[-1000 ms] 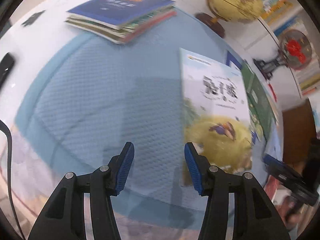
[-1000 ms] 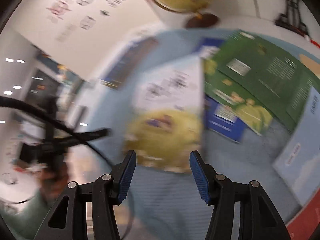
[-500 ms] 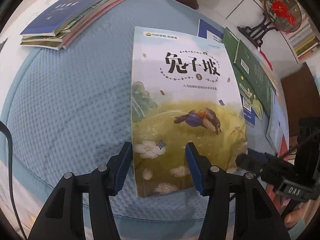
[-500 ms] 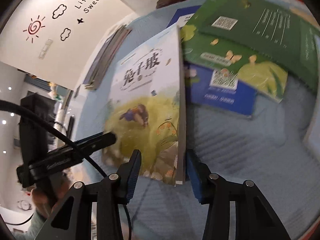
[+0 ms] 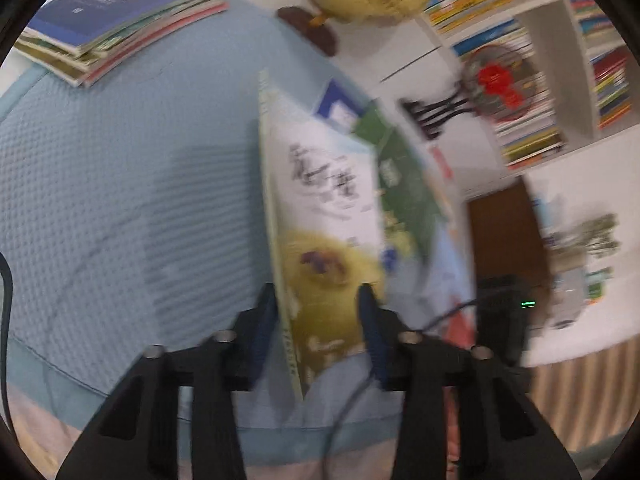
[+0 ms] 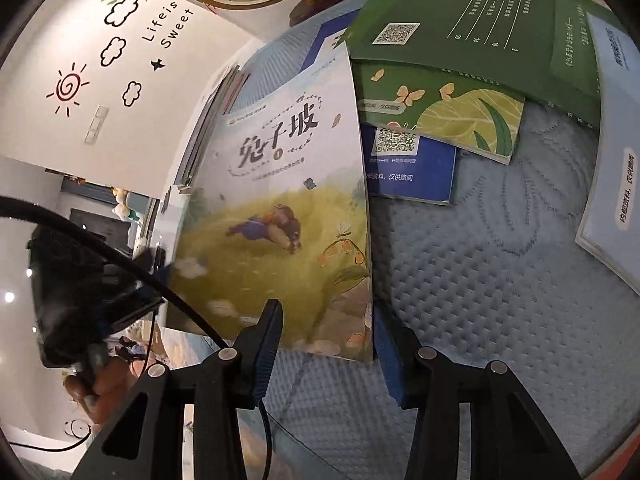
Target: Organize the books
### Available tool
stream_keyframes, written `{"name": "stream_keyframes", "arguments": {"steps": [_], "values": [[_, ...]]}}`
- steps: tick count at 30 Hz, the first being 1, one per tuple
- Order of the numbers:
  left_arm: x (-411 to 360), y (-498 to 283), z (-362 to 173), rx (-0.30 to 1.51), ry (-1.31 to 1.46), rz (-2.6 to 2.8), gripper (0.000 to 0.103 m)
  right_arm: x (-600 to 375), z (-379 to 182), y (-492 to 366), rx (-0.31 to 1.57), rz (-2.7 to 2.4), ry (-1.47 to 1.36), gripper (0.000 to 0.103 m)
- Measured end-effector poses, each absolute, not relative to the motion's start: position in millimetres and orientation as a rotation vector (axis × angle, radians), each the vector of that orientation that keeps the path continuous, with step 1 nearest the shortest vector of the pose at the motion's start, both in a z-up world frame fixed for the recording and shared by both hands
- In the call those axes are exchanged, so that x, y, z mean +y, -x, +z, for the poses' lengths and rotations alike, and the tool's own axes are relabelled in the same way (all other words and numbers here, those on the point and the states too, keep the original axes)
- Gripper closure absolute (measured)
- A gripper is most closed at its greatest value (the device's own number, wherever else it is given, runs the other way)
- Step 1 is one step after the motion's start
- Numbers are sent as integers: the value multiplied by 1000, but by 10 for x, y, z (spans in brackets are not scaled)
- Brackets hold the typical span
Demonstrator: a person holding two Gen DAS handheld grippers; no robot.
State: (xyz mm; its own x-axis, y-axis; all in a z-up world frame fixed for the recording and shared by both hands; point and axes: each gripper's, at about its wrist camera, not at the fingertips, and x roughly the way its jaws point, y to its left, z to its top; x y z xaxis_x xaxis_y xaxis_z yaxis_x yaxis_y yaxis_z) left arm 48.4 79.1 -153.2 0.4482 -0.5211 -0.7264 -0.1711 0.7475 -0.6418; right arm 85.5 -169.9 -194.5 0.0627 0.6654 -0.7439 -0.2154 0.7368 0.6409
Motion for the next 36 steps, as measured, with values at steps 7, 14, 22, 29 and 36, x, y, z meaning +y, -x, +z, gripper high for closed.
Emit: {"name": "stream_keyframes", "arguments": {"steps": [7, 14, 22, 29, 36], "values": [[632, -542, -1699, 1155, 707, -254, 91, -1718, -1902, -845, 1360, 683, -395, 58], [675, -598, -1502, 1053, 963, -409, 91, -1753, -1741, -960, 1354, 762, -600, 43], [675, -643, -1502, 1050, 1074, -464, 91, -1955, -2110, -1138, 1372, 773, -940, 34], [664, -609, -1548, 1143, 917, -327, 91, -1712, -1908, -1153, 1334, 790, -740, 78], [514, -561, -1276, 1139, 593, -311, 91, -1232, -1357, -898, 1160, 705, -244, 80]]}}
